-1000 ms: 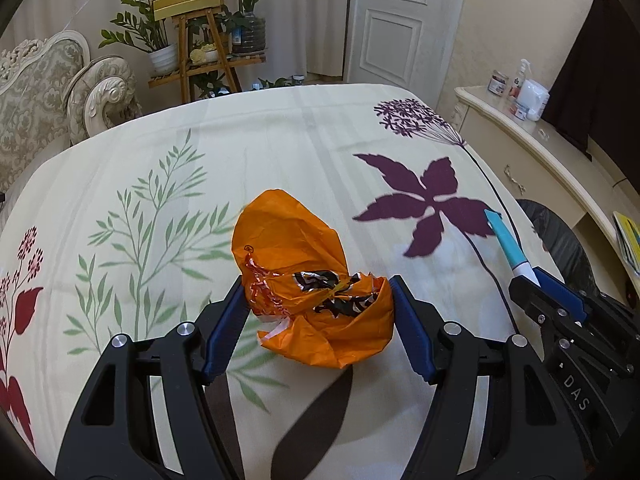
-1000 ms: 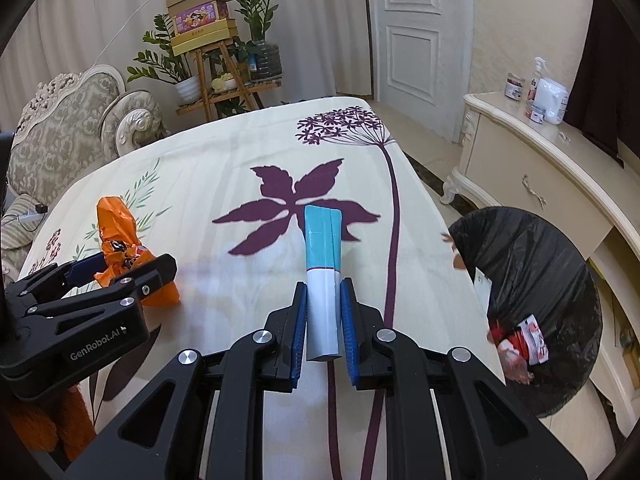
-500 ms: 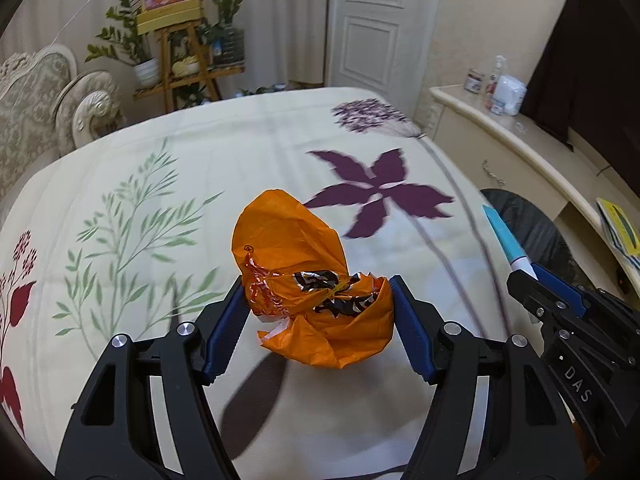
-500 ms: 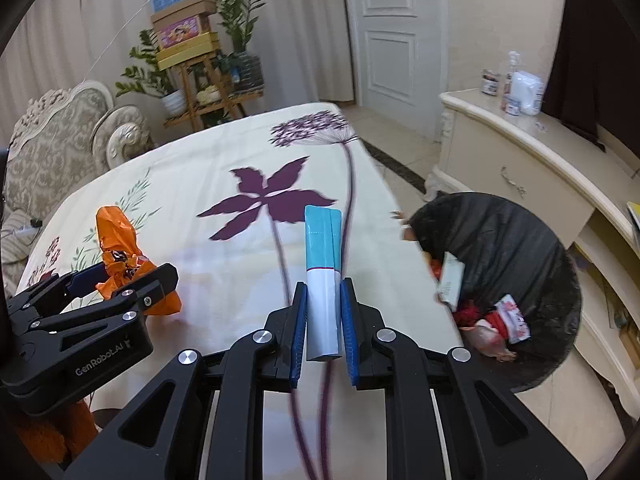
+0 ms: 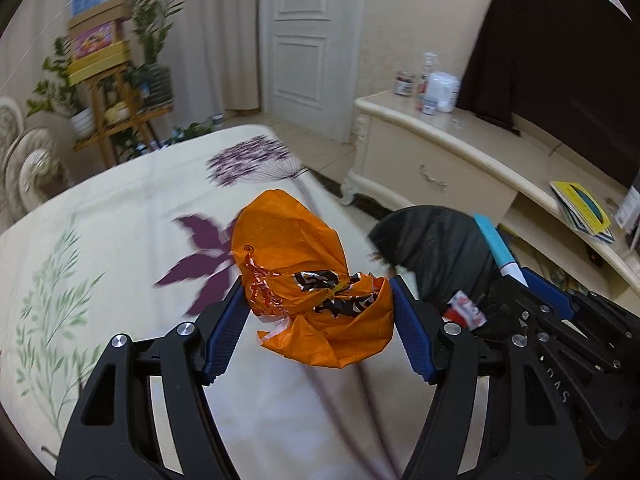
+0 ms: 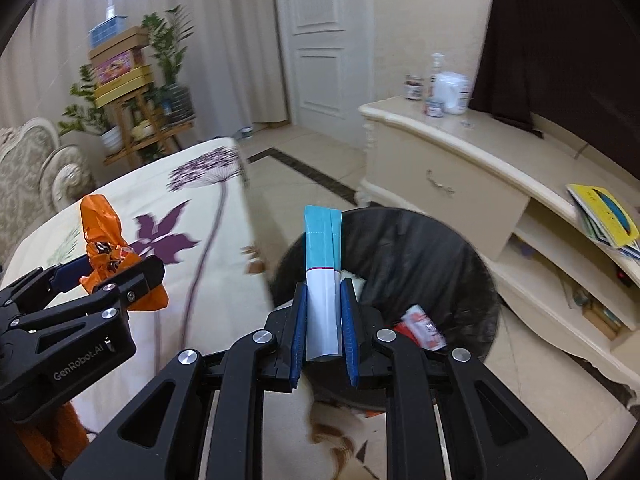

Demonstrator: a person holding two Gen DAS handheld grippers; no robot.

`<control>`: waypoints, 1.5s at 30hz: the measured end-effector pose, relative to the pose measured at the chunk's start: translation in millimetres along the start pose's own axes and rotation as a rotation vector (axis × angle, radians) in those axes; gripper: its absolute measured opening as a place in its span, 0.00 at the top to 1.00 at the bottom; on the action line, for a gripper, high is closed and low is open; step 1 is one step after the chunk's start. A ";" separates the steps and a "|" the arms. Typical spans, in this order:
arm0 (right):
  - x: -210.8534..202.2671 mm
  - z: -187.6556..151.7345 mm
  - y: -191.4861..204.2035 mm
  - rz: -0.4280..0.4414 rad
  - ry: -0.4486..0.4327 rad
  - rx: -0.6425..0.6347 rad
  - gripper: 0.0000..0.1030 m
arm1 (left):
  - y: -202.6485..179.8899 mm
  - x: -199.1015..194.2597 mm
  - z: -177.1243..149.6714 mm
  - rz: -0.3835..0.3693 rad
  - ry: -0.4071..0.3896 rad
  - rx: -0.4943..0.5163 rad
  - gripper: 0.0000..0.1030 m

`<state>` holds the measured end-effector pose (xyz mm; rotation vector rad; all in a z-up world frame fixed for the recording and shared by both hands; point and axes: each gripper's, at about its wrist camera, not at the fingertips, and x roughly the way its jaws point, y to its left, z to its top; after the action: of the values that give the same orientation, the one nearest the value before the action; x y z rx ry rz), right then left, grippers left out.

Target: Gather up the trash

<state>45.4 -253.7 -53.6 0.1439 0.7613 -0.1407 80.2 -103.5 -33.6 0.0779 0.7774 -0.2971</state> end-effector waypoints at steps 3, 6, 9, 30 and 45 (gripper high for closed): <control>3.9 4.3 -15.4 -0.028 -0.008 0.019 0.83 | -18.2 10.3 7.9 -0.022 -0.003 0.027 0.34; 8.9 7.9 -25.5 -0.058 -0.014 0.027 0.83 | -34.5 21.5 12.6 -0.033 0.002 0.050 0.34; 13.7 10.7 -34.2 -0.076 -0.017 0.036 0.83 | -48.5 34.5 18.4 -0.042 0.009 0.064 0.34; 40.1 16.2 -67.4 -0.135 -0.013 0.109 0.63 | -71.3 74.4 33.7 -0.017 0.053 0.093 0.23; 17.3 10.9 -63.9 -0.178 -0.047 0.120 0.40 | -46.8 36.8 23.0 0.006 0.001 0.046 0.12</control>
<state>53.7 -319.6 -62.9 0.1864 0.7182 -0.3580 106.9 -160.9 -41.2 0.1235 0.7710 -0.3088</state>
